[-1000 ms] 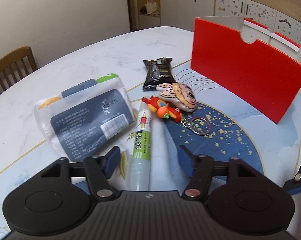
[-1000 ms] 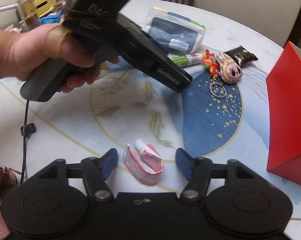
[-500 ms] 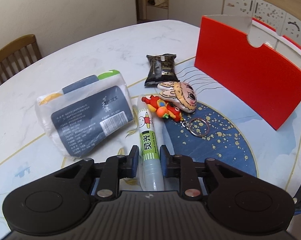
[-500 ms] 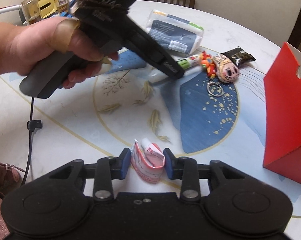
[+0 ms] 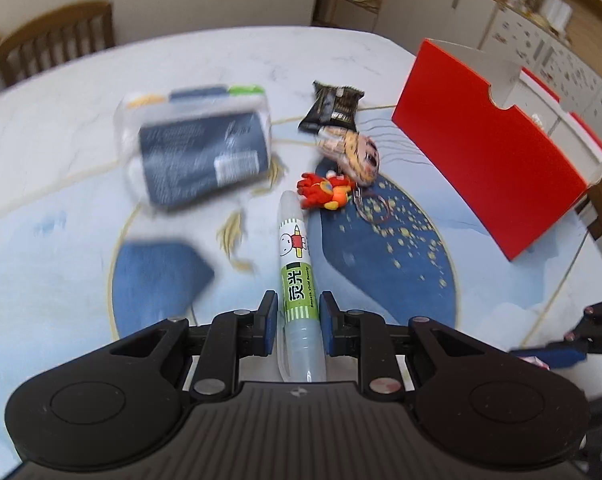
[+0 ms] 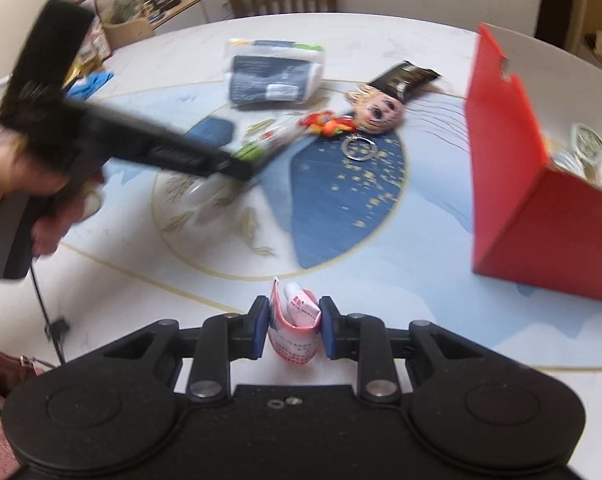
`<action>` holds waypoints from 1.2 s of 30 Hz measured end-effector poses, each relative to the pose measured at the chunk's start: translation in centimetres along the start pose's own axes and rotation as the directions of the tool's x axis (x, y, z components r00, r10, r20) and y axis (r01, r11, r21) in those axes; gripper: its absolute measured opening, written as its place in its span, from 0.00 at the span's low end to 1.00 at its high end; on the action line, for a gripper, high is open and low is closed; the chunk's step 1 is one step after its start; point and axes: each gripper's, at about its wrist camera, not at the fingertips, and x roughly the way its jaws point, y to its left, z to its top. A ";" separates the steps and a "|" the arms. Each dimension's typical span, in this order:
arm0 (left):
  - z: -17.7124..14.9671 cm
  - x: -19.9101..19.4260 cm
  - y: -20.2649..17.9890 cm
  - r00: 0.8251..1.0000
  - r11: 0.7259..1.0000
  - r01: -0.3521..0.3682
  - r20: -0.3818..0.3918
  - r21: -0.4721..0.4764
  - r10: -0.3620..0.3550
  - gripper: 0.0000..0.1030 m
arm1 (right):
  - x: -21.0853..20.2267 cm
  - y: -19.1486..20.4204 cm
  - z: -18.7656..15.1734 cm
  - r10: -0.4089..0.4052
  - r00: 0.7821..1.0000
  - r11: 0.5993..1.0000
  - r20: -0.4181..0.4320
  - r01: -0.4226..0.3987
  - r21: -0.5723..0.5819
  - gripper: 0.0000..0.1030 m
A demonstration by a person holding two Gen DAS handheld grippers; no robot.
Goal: Organize objects
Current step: 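Grasp the white glue stick with the left tool while the right tool grasps the pink toothpaste box, then carry glue stick and toothpaste box over the shoebox and lower them inside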
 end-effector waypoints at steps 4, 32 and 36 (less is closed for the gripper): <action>-1.7 -1.7 -0.1 1.000 0.996 0.006 0.016 -0.088 -0.005 0.20 | -1.3 -1.6 -0.2 0.018 1.000 0.999 0.015 -0.019 0.040 0.25; -1.5 -6.8 -10.6 0.992 0.998 0.045 0.116 -0.041 -0.040 0.00 | -11.9 -12.7 1.8 0.020 0.964 0.990 0.267 -0.057 0.132 0.25; -2.4 -5.6 -11.7 0.998 0.999 0.016 0.059 0.035 -0.018 0.03 | -12.1 -13.9 1.3 0.029 0.963 0.987 0.267 -0.071 0.148 0.25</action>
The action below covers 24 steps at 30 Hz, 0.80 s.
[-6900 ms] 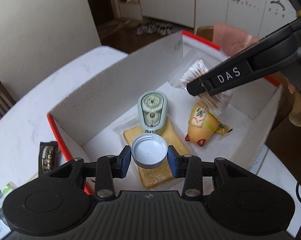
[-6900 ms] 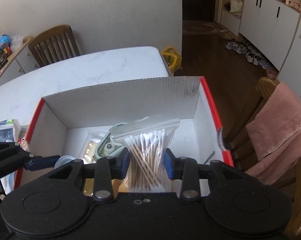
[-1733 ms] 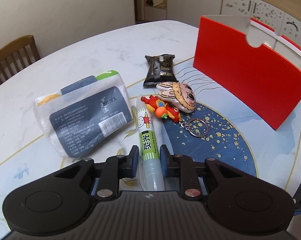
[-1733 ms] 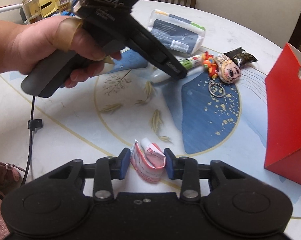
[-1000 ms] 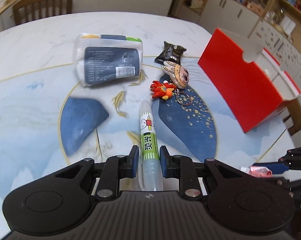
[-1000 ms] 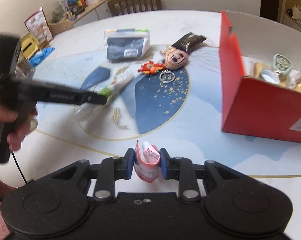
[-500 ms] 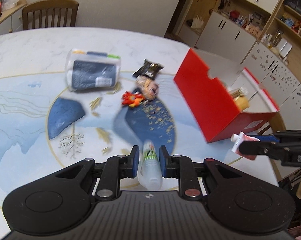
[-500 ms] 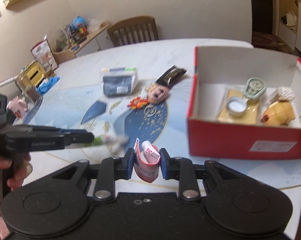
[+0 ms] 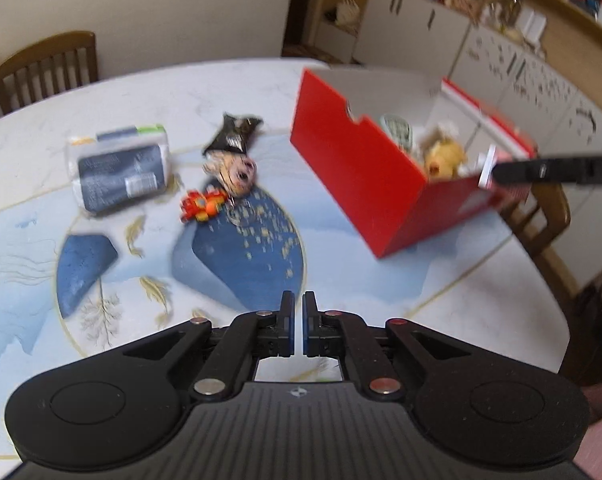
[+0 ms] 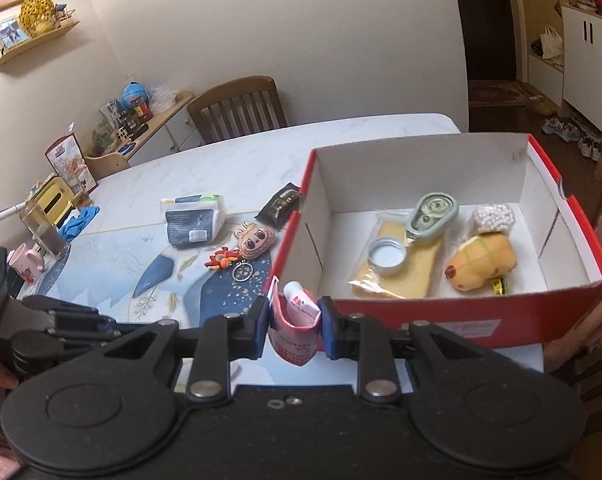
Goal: Organize objects
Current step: 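Carry glue stick and toothpaste box over the shoebox and lower them inside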
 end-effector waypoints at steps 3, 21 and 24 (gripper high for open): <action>-0.9 1.0 -0.4 0.998 0.999 0.034 -0.062 0.024 -0.033 0.05 | -0.3 -0.7 -0.4 0.004 1.000 1.000 -0.003 -0.004 0.014 0.25; -4.1 4.0 -4.7 0.990 0.983 0.014 -0.139 0.182 0.011 0.57 | -1.0 -2.7 -1.6 0.017 1.000 0.999 -0.025 -0.016 0.044 0.25; -4.4 4.6 -5.5 0.988 0.973 0.000 -0.149 0.230 0.035 0.57 | -1.0 -2.8 -1.6 0.020 0.999 0.999 -0.027 -0.018 0.042 0.25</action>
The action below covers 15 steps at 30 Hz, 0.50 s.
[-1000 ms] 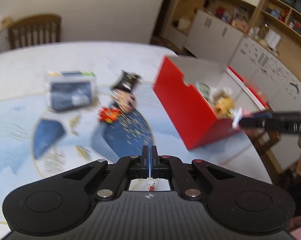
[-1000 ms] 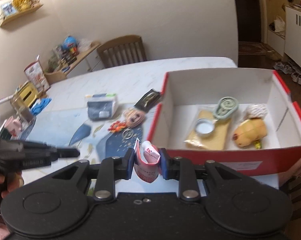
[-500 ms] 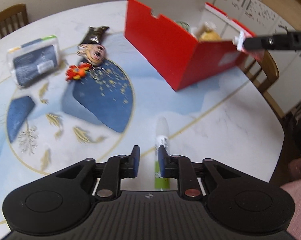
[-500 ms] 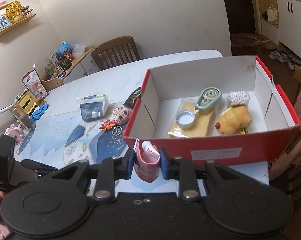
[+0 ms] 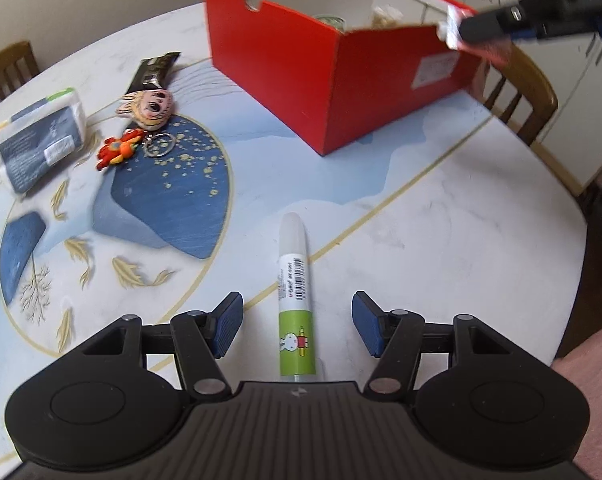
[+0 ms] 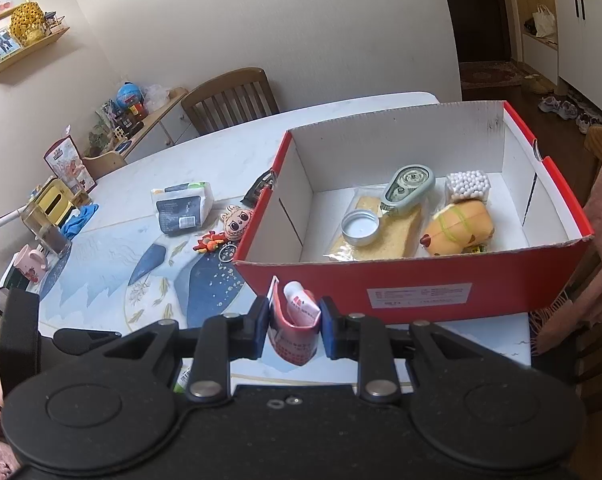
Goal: Organize objects
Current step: 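Carry glue stick and toothpaste box over the shoebox and lower them inside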
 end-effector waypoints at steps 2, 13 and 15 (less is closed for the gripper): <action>0.0 0.3 -0.2 1.000 1.000 -0.004 -0.003 0.003 0.004 0.57 | 0.0 -0.1 0.0 0.001 1.000 1.000 -0.002 -0.001 0.000 0.25; 0.2 0.6 -0.4 0.999 0.999 -0.037 -0.003 -0.015 0.037 0.16 | 0.2 -0.8 0.2 0.011 1.000 1.000 -0.010 -0.011 0.001 0.25; 0.3 0.7 -0.5 0.999 0.999 -0.034 -0.007 -0.018 0.034 0.16 | 0.3 -0.9 0.3 0.011 1.000 1.000 -0.009 -0.011 -0.002 0.25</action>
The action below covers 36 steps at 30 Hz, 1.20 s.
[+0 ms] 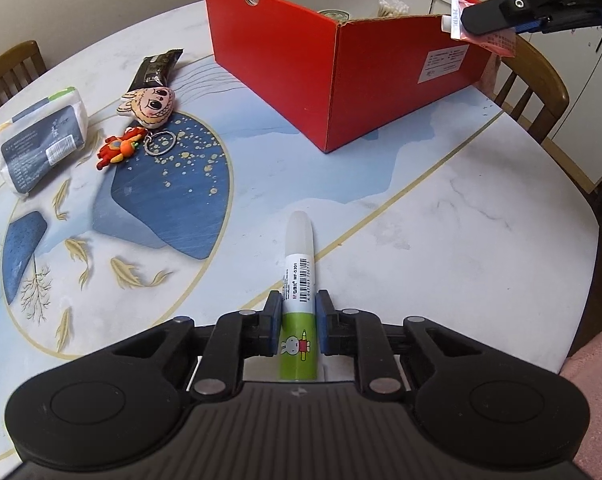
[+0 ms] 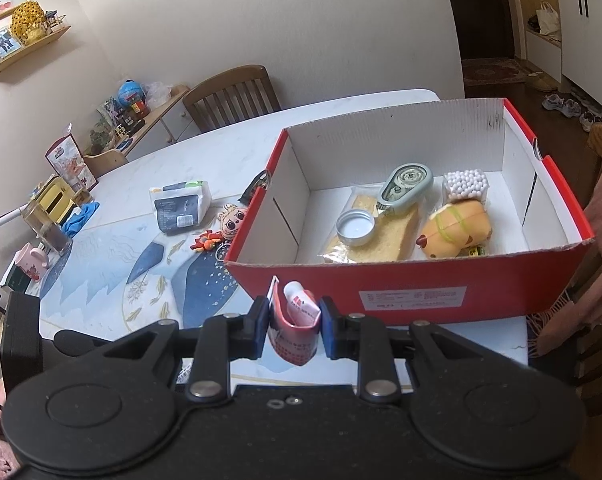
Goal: Organize objects
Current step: 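Carry glue stick and toothpaste box over the shoebox and lower them inside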
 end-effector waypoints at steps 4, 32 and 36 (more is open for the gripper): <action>0.5 -0.2 0.6 1.000 0.999 0.010 -0.005 -0.050 -0.010 0.16 | 0.0 -0.4 0.5 0.001 1.000 1.000 0.003 -0.001 -0.006 0.25; 18.6 -8.4 3.5 0.941 0.968 0.219 0.287 -0.124 -0.176 0.16 | 2.3 -5.3 5.9 -0.111 0.992 0.991 0.062 0.115 -0.074 0.25; 21.8 -5.5 1.5 0.960 0.983 0.176 0.232 -0.055 -0.159 0.16 | 3.5 -5.5 6.2 -0.126 0.991 0.988 0.043 0.130 -0.085 0.25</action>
